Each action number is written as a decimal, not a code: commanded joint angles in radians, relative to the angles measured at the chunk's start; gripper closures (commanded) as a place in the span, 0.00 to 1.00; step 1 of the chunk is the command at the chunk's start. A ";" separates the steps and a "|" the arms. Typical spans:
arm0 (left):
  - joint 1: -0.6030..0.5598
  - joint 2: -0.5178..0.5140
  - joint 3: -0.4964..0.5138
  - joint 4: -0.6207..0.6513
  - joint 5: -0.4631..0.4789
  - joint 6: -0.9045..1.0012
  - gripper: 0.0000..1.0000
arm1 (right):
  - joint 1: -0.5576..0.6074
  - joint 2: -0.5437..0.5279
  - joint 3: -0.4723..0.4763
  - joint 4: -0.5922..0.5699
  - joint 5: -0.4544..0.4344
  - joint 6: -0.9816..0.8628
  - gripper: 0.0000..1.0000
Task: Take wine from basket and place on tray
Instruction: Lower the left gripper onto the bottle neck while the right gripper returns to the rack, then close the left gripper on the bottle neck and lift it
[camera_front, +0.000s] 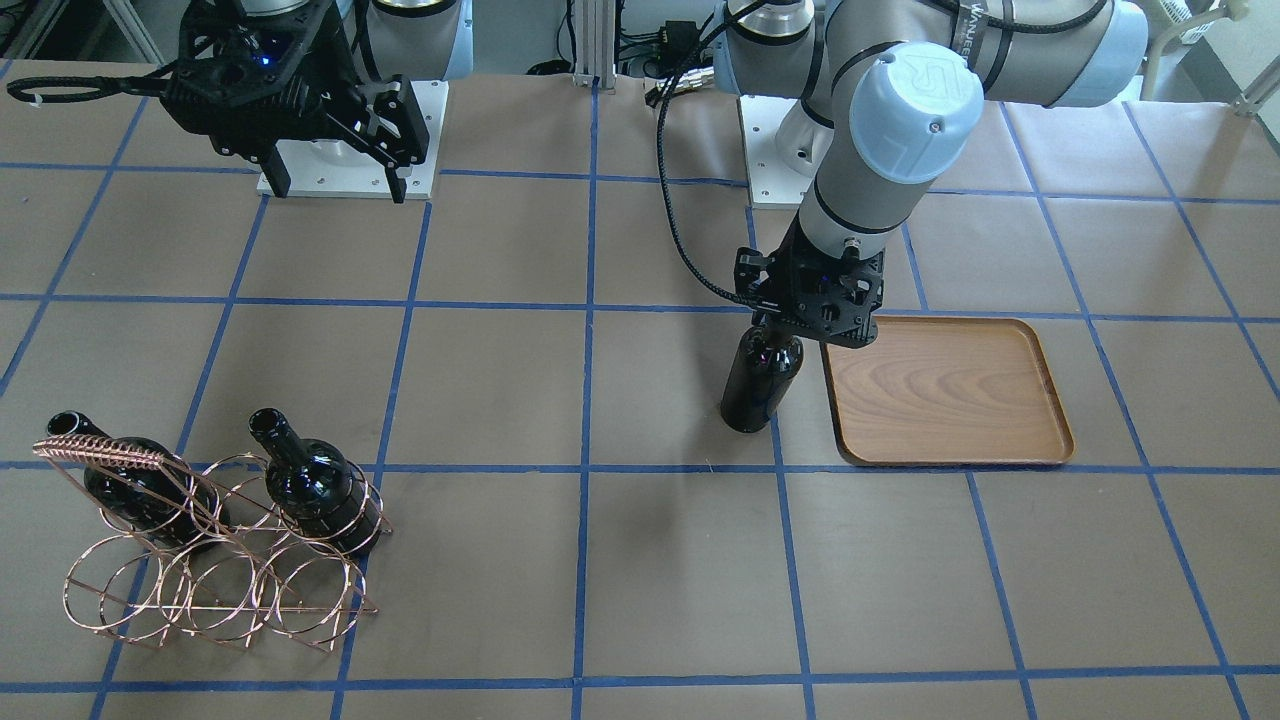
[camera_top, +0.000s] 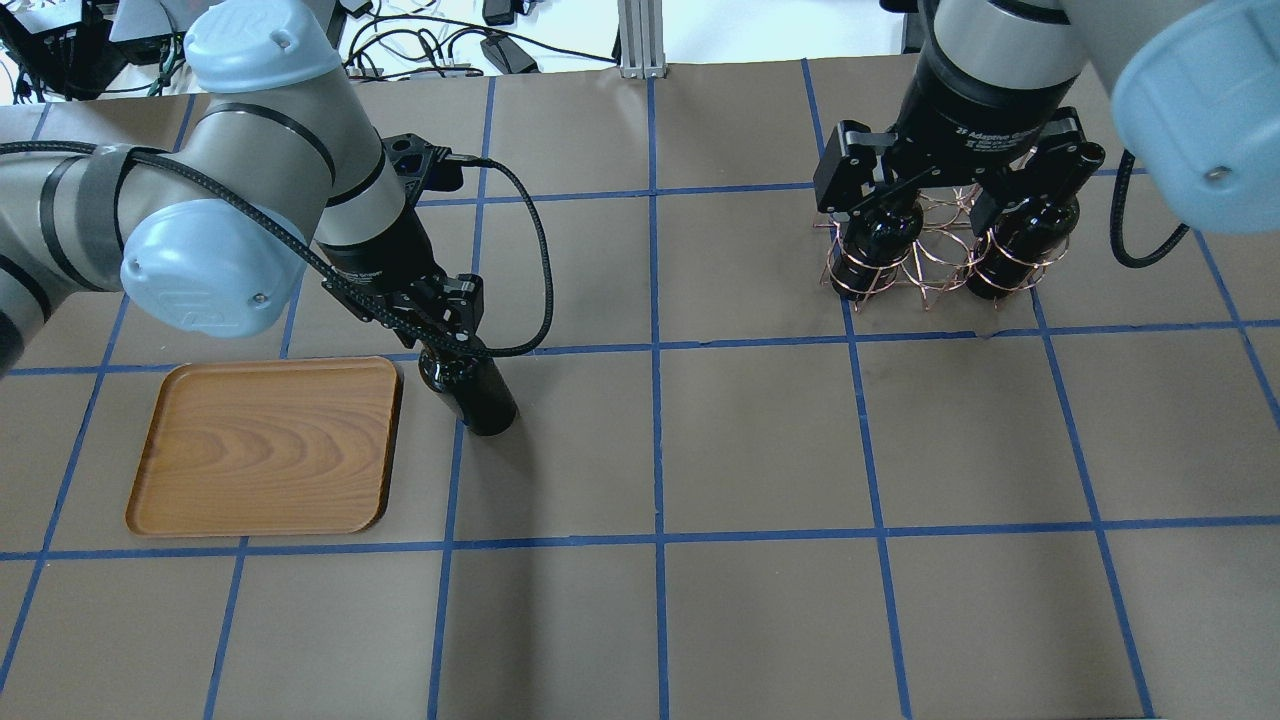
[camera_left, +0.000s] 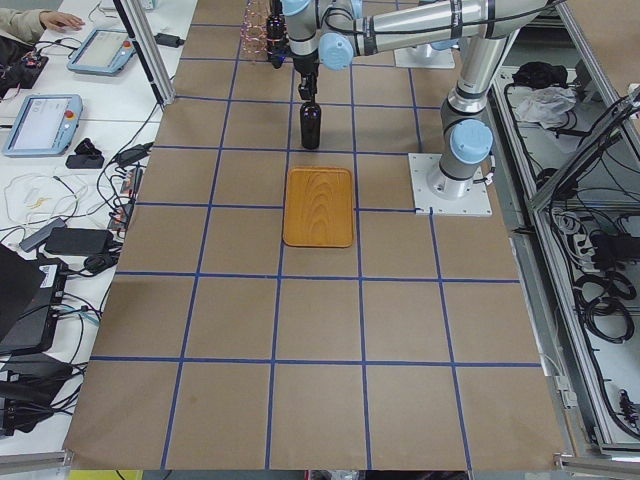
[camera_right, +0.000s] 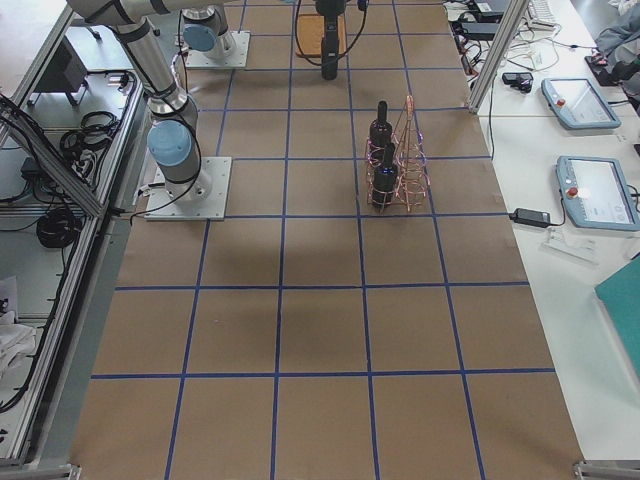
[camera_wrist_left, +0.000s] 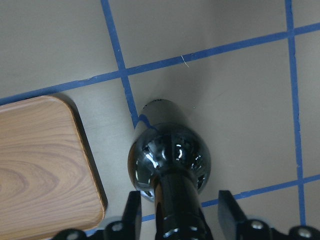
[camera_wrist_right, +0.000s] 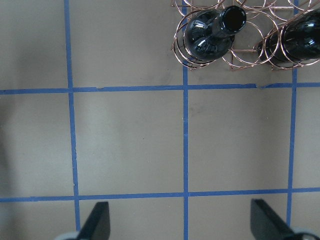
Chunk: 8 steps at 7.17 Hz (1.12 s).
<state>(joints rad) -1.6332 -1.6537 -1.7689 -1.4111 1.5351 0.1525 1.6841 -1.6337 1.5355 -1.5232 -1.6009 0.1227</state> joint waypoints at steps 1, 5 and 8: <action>-0.001 -0.001 0.000 -0.011 -0.001 -0.002 0.59 | 0.000 0.000 0.000 0.000 -0.001 0.000 0.00; 0.001 -0.002 0.003 -0.019 0.002 -0.002 1.00 | 0.000 0.000 0.000 0.000 0.001 0.000 0.00; 0.021 0.008 0.084 -0.099 0.017 0.002 1.00 | 0.000 0.000 0.000 0.000 0.001 0.000 0.00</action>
<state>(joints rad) -1.6201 -1.6482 -1.7307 -1.4633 1.5467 0.1529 1.6843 -1.6337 1.5355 -1.5233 -1.5999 0.1227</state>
